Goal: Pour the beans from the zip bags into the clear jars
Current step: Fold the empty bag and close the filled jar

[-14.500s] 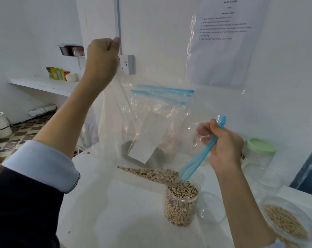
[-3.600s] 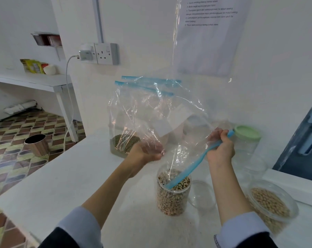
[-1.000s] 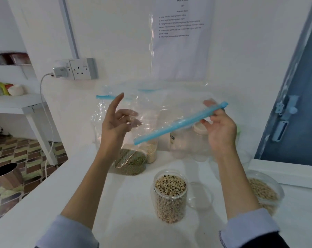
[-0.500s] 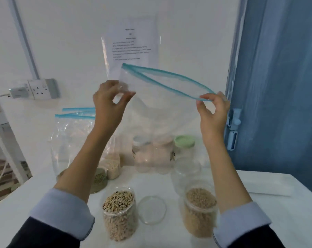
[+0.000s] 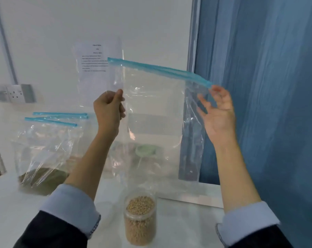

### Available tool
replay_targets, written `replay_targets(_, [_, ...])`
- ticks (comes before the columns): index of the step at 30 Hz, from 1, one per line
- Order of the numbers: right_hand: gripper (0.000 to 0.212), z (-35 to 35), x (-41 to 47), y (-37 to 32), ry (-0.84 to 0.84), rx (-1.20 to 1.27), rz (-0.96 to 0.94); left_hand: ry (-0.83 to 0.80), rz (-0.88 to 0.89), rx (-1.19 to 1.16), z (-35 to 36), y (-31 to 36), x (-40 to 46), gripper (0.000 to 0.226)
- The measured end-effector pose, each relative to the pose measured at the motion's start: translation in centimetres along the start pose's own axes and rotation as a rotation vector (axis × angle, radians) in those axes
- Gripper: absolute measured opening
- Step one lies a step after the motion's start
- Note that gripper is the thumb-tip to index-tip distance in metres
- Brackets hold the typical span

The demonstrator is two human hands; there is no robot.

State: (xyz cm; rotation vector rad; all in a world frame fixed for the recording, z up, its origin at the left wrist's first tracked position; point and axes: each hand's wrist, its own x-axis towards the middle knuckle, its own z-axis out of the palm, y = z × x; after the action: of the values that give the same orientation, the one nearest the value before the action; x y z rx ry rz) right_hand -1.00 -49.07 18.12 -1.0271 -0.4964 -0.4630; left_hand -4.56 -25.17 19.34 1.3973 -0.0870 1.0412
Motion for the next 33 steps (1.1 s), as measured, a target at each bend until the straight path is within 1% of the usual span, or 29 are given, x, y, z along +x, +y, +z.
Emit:
replay_targets(2, [0.027,-1.7,-0.2,-0.2,0.017,-0.103,0.152,0.043,-0.089,-0.041,1.0,-0.5,-1.2,0.030])
replay_targets(3, [0.037,-2.4,-0.6,-0.1,-0.006,-0.222,0.255,0.056,-0.131,-0.050,1.4,-0.9,-1.9,0.030])
replay_targets(4, [0.052,-3.2,-1.1,0.0,-0.064,-0.330,0.347,0.062,-0.171,-0.043,1.7,-1.5,-2.6,0.031])
replay_targets(5, [0.050,-4.0,-1.7,0.1,-0.127,-0.403,0.410,0.057,-0.210,-0.016,1.9,-2.2,-3.3,0.031])
replay_targets(7, [0.016,-6.0,-2.8,0.5,-0.176,-0.486,0.433,0.002,-0.293,0.098,2.1,-4.0,-4.9,0.031])
replay_targets(8, [0.012,-7.1,-3.4,0.9,-0.140,-0.556,0.424,-0.042,-0.325,0.171,2.1,-5.0,-5.8,0.031])
replay_targets(10, [0.021,-9.7,-4.9,1.7,-0.059,-0.729,0.472,-0.142,-0.347,0.360,2.0,-7.1,-7.7,0.036])
replay_targets(13, [0.029,-14.0,-8.3,4.0,-0.032,-0.926,0.612,-0.328,-0.317,0.756,2.1,-10.1,-11.2,0.048])
replay_targets(15, [0.033,-16.4,-11.2,5.7,-0.012,-1.043,0.688,-0.453,-0.306,0.978,2.5,-12.1,-13.8,0.048])
replay_targets(17, [0.033,-18.0,-13.6,7.5,0.034,-1.142,0.728,-0.500,-0.315,1.159,2.9,-13.6,-16.2,0.056])
replay_targets(18, [0.033,-18.7,-14.4,8.4,0.062,-1.180,0.745,-0.504,-0.292,1.217,3.1,-13.9,-17.2,0.059])
replay_targets(19, [0.032,-19.3,-15.2,9.3,0.083,-1.215,0.764,-0.502,-0.231,1.248,3.3,-14.1,-18.1,0.057])
replay_targets(21, [0.031,-20.3,-16.4,10.7,0.105,-1.287,0.785,-0.530,-0.044,1.310,3.9,-14.2,-19.8,0.047])
replay_targets(23, [0.029,-21.0,-17.4,11.6,0.093,-1.378,0.790,-0.639,0.124,1.367,4.6,-14.5,-22.1,0.041])
replay_targets(25, [0.028,-21.1,-18.1,12.2,0.064,-1.434,0.784,-0.811,0.219,1.351,5.0,-15.2,-24.8,0.042])
replay_targets(28, [0.031,-20.7,-18.8,12.3,0.047,-1.509,0.787,-1.036,0.199,1.334,4.6,-17.6,-27.3,0.046])
replay_targets(33, [0.027,-19.9,-20.0,12.3,0.127,-1.628,0.790,-1.236,0.169,1.406,1.6,-21.2,-26.0,0.047])
